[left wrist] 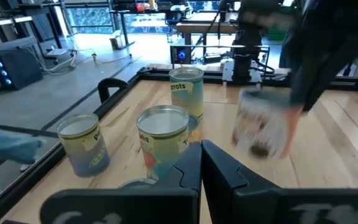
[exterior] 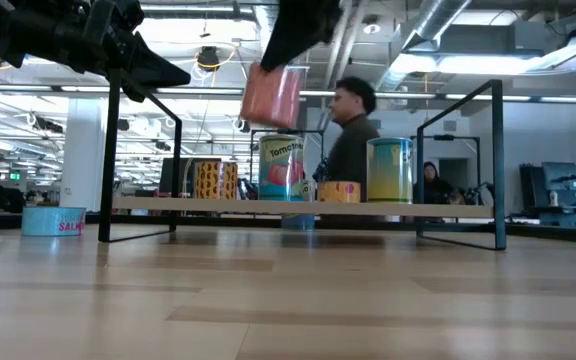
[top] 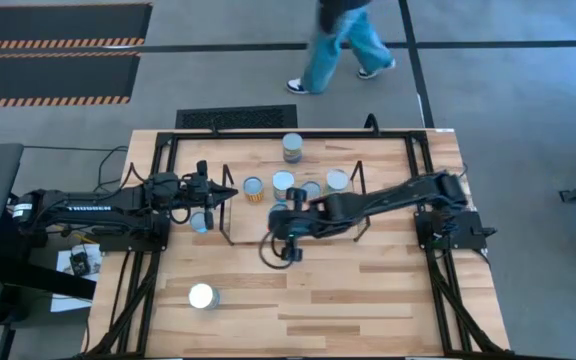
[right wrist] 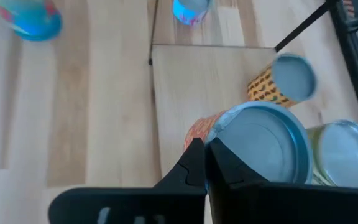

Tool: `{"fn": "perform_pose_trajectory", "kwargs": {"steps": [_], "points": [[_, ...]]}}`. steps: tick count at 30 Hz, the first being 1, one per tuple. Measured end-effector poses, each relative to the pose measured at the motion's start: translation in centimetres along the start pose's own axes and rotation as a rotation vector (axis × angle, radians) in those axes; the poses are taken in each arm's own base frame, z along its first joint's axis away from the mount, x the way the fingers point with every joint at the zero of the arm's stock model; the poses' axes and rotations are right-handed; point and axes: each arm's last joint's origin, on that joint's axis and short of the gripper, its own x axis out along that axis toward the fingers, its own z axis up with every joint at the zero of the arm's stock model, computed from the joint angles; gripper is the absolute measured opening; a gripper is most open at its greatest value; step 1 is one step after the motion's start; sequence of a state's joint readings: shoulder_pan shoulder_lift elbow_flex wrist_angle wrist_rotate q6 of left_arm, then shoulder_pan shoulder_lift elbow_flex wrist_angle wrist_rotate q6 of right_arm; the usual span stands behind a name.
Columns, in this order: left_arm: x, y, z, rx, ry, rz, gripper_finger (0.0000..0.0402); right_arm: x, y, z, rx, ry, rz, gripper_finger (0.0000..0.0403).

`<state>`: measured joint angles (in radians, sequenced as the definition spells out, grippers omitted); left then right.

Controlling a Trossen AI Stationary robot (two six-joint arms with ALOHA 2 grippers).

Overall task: Pick and place cans onto a shelf
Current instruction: Put the orange can on the shelf aligned with the black beans can

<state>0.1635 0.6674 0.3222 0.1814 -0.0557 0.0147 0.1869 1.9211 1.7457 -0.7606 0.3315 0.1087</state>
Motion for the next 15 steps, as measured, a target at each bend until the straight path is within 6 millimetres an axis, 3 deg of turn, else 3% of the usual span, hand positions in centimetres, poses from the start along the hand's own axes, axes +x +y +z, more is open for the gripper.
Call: {"fn": "perform_pose_trajectory", "kwargs": {"steps": [8, 15], "points": [[0.0, -0.1, 0.0, -0.001, 0.000, -0.024, 0.0000, 5.6, 0.0, -0.3, -0.058, 0.096, -0.006, 0.0008], [0.0, -0.1, -0.1, 0.000, 0.005, -0.024, 0.0000, 7.4, -0.2, -0.5, -0.068, 0.123, 0.027, 0.0012]]}}
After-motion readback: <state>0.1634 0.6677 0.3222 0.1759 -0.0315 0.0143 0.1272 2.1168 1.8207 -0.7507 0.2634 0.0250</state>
